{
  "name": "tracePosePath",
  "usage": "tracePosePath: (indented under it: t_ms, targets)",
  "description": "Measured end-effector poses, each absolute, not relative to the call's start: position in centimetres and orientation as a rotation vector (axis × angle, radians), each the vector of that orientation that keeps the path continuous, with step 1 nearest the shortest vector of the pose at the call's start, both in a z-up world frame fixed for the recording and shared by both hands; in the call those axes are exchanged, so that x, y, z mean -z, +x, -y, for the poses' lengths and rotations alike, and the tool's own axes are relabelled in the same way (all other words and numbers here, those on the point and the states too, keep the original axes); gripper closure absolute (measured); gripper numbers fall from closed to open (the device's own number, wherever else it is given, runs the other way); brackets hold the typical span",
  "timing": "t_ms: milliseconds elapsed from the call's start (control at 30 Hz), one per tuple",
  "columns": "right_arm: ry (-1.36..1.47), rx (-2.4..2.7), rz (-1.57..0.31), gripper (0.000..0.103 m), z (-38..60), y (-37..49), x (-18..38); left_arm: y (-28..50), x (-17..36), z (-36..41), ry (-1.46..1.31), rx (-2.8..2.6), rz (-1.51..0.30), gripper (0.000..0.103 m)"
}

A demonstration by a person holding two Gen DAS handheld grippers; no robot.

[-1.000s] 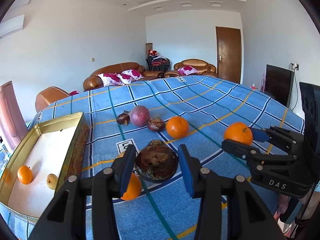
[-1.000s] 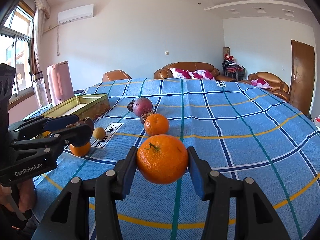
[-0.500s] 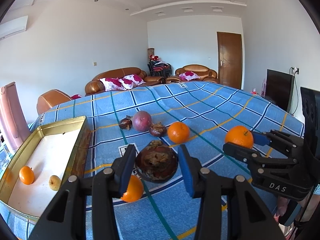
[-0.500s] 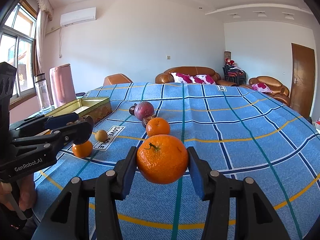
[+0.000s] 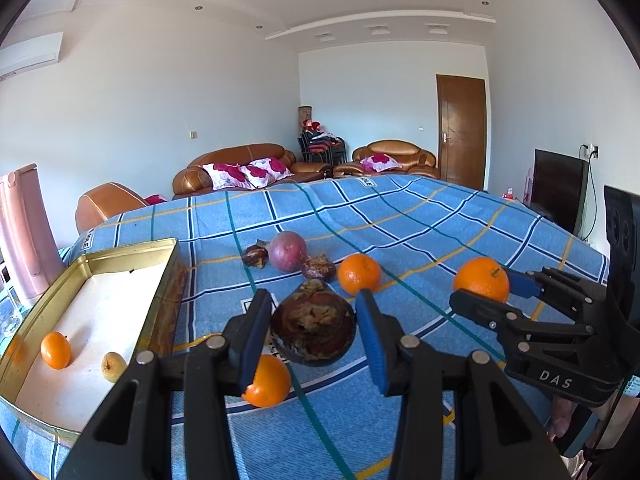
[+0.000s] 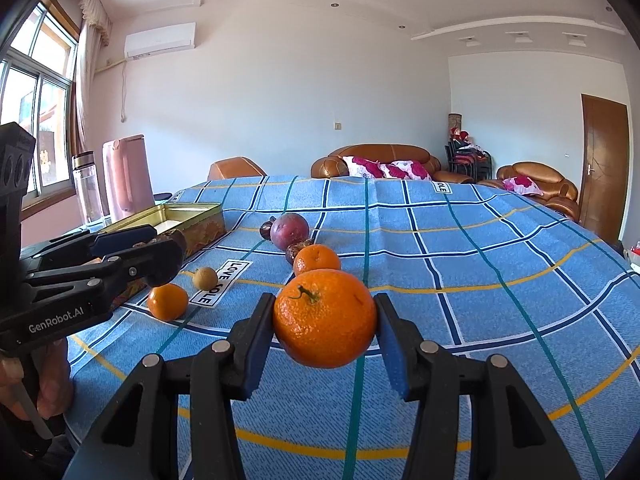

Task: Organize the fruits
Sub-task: 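Lift the mandarin with the right gripper while the left gripper lifts the mangosteen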

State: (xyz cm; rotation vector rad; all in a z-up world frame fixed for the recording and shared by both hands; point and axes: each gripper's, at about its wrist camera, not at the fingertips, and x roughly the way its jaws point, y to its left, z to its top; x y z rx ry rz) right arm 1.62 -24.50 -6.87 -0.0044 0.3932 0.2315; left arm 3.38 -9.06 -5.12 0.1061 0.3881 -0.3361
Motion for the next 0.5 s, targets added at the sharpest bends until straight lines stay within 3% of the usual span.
tracePosePath:
  t_ms: [500]
  targets:
    - [-0.010,-0.237,-0.341,0.052,24.59,0.79,6.72,2.72,4.86,8.77,0.097,0.333,-0.346,0.058]
